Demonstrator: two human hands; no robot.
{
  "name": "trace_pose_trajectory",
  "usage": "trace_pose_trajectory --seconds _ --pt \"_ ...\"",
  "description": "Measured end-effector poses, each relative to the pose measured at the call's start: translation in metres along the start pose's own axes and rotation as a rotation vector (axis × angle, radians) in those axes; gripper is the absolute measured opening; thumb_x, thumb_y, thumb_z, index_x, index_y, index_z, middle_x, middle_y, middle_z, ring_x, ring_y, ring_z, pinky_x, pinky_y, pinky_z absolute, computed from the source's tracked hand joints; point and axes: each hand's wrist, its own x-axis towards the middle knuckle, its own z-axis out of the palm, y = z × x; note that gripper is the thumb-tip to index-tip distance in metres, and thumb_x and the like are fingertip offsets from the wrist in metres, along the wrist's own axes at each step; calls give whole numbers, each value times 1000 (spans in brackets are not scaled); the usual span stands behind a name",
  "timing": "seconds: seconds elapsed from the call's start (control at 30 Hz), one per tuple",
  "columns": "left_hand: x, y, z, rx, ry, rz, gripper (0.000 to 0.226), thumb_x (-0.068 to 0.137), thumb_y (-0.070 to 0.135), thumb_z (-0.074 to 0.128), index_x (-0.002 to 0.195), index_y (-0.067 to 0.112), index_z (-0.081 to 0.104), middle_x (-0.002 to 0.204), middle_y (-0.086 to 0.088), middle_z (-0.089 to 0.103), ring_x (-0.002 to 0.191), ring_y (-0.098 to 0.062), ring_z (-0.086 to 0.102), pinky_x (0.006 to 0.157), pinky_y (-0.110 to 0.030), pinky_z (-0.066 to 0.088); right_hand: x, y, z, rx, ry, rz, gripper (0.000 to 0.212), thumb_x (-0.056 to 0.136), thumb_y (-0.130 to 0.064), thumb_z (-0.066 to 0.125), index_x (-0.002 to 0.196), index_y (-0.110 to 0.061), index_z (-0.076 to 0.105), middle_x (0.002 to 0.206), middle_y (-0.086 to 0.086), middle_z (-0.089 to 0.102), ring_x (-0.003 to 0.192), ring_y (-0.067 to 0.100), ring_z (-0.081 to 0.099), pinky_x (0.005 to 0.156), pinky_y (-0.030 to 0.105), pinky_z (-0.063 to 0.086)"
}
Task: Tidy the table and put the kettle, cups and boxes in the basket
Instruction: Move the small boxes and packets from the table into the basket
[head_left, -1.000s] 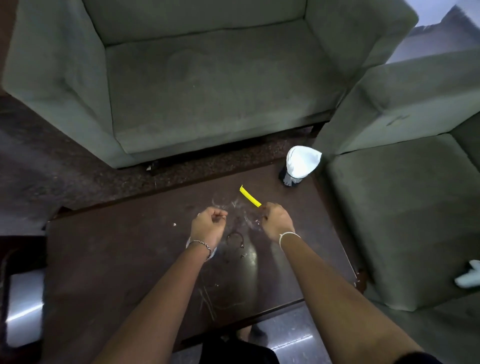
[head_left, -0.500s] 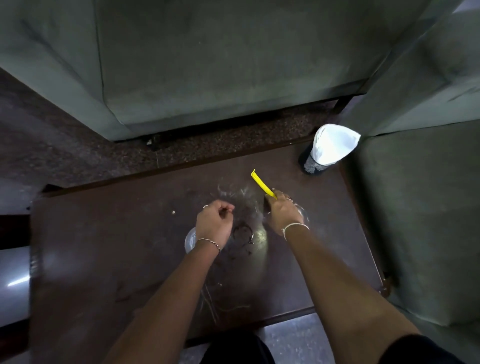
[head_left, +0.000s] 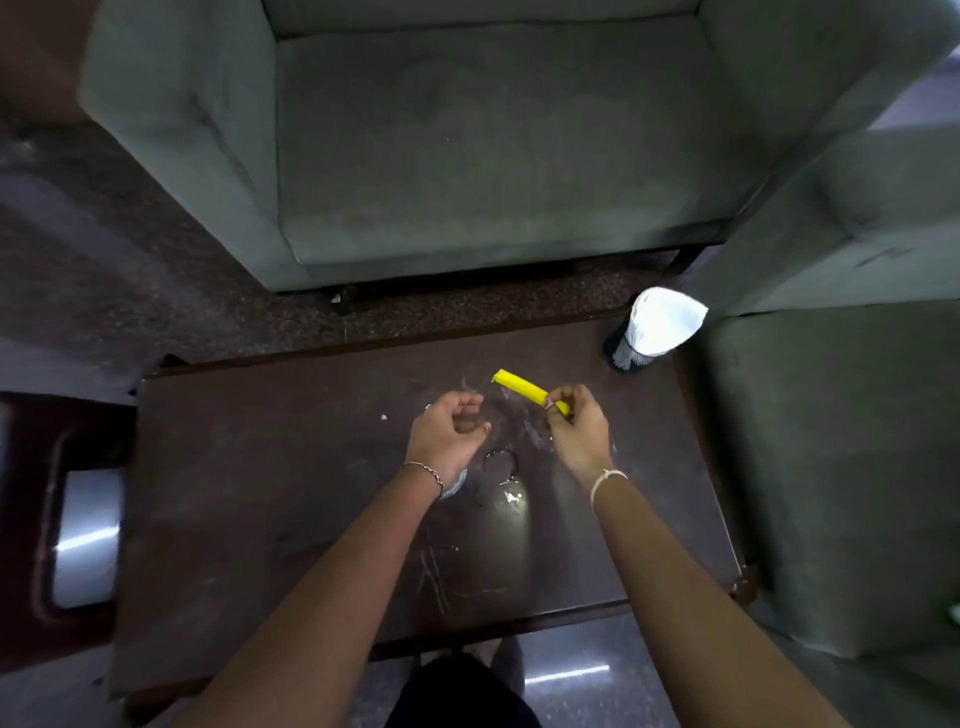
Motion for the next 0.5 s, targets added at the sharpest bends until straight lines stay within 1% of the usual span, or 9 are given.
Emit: trace_pose_trajectory --seconds 0.07,0.13,0.17,0.23,0.3,0.33,0.43,0.5 --pt "-17 11 -18 -28 11 17 38 79 5 71 114 14 61 107 3 62 84 -14 63 80 -22 51 -20 -20 -2 128 -98 -4 14 94 -1 51 89 -14 52 77 3 56 64 18 53 66 30 45" --pt "-33 16 -39 -51 58 29 46 79 4 71 122 15 57 114 5 58 89 -14 63 83 -25 51 -40 -40 -1 182 -187 -24 13 97 -3 49 91 -14 51 75 3 56 62 16 53 69 34 46" --pt "-41 18 -51 -60 93 39 50 79 3 71 125 15 55 116 7 56 90 -14 62 85 -26 51 -49 -50 1 181 -226 -45 12 98 -3 48 92 -13 51 73 2 57 62 14 53 68 32 47" --pt "-58 18 -74 -83 167 55 55 79 4 72 129 16 53 118 11 53 92 -13 61 84 -24 49 -67 -72 8 184 -307 -80 10 99 -3 47 95 -10 52 72 2 57 59 11 52 61 21 47" --pt "-76 16 -100 -110 218 67 53 80 6 72 128 17 55 120 11 55 95 -13 62 83 -22 48 -84 -94 18 194 -372 -96 7 99 -6 48 96 -10 52 72 4 59 55 8 52 53 13 46" --pt "-84 14 -113 -126 240 72 49 80 6 72 126 16 57 121 9 58 97 -14 62 85 -24 49 -92 -105 24 197 -400 -100 5 99 -8 49 96 -11 53 72 4 60 53 7 52 51 12 46" --pt "-109 3 -153 -160 314 86 34 81 6 72 114 12 65 116 -5 68 101 -18 65 96 -32 50 -114 -136 48 155 -492 -132 5 98 -14 53 97 -9 55 71 5 61 53 7 54 52 14 47" --pt "-125 -5 -179 -213 365 88 26 80 8 73 105 15 68 110 -6 71 98 -18 66 96 -34 50 -130 -156 68 122 -565 -170 9 98 -16 54 98 -8 56 70 5 61 50 6 54 53 15 48"
